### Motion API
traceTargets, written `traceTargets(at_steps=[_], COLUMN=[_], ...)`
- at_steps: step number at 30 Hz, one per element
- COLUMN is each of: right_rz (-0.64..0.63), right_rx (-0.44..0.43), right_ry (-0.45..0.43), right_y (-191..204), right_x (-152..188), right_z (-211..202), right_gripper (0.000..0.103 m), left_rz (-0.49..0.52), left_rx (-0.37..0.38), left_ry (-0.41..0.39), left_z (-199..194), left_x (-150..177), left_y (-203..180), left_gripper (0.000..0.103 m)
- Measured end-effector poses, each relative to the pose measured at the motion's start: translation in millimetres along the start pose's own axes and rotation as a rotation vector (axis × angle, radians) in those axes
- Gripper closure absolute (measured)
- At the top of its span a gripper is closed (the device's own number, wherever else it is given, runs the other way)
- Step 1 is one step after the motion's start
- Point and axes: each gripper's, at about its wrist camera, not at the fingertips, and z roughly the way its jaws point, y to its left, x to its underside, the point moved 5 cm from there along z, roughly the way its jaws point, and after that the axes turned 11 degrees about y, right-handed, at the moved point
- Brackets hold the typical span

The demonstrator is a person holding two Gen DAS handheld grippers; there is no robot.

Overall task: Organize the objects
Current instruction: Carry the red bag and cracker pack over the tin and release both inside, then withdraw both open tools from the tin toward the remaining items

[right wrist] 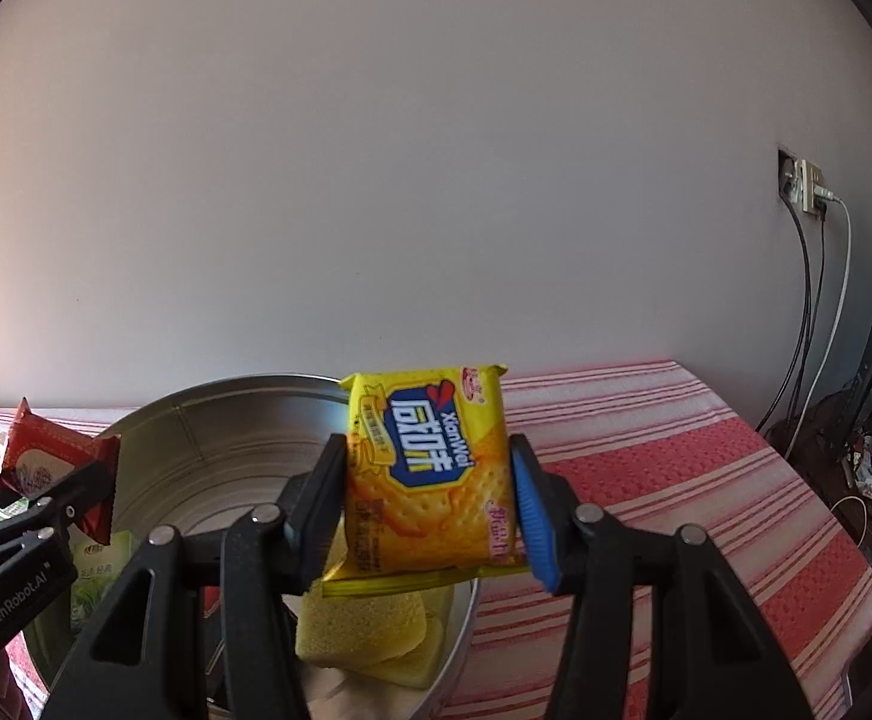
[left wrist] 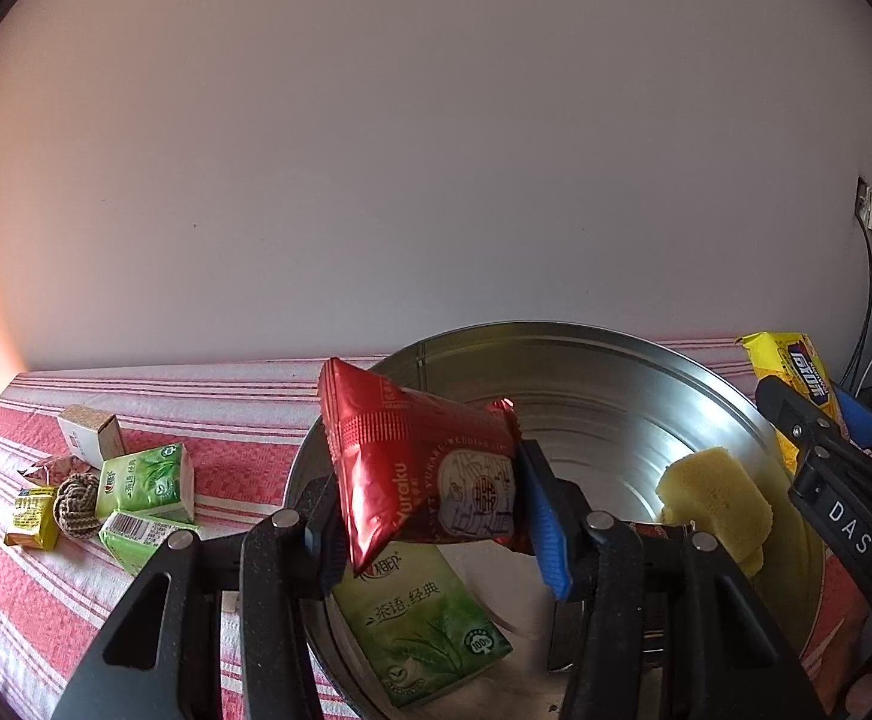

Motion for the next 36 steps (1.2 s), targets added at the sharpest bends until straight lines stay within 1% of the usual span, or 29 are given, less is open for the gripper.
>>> traceTargets(at_steps=[10,13,14,15,16,17,18,19,21,24,28,32,36], right_rz=[-0.011,-0.007,-0.004,0.001,0.006,0.013,0.023,0.031,0.049,0.083,0.132,0.145,0.141], right_rx=[-0.012,-0.015,-0.019,-0.026,-0.038,-0.051,-0.055,-0.052,-0.049,-0.044,-0.037,-0.039,-0.045], right_ry=[0.034,0.041,0.041,0.041,0.043,0.042,0.034,0.021,-0.021,-0.068,-0.094,-0.121,-0.161], right_y=[1,1,1,0,-1,-1,-2,-4,-6,-13,-20,-20,-16], right_x=[1,2,2,2,2,2,2,1,-1,-4,-4,-7,-7], right_z=[12,14,14,14,15,15,13,11,2,-7,-10,-15,-20], right_gripper=[0.05,0.05,0.05,0.05,0.05,0.049,0.047,0.038,0.027,0.021,0.007,0.003,0.002], left_rz=[0.019,0.023,0.029,0.033,0.033,0.031,0.029,0.028,0.037,0.05,0.013,-0.005,-0.026], left_rx=[-0.024,-0.021,-0.01,0.009,0.023,0.025,0.024,0.026,0.017,-0.006,0.009,-0.035,-0.09], left_ry=[0.074,0.085,0.088,0.083,0.074,0.066,0.058,0.04,0.012,0.003,0.015,-0.027,-0.077], left_z=[14,15,16,14,12,8,4,0,-7,-12,-14,-18,-27], left_x=[1,2,2,2,2,2,2,1,0,3,11,16,21], left_y=[1,2,0,-1,-1,-1,-1,-1,-2,1,14,30,48], left_gripper=[0.051,0.051,0.05,0.046,0.036,0.028,0.016,0.014,0.014,0.013,0.013,0.013,0.013])
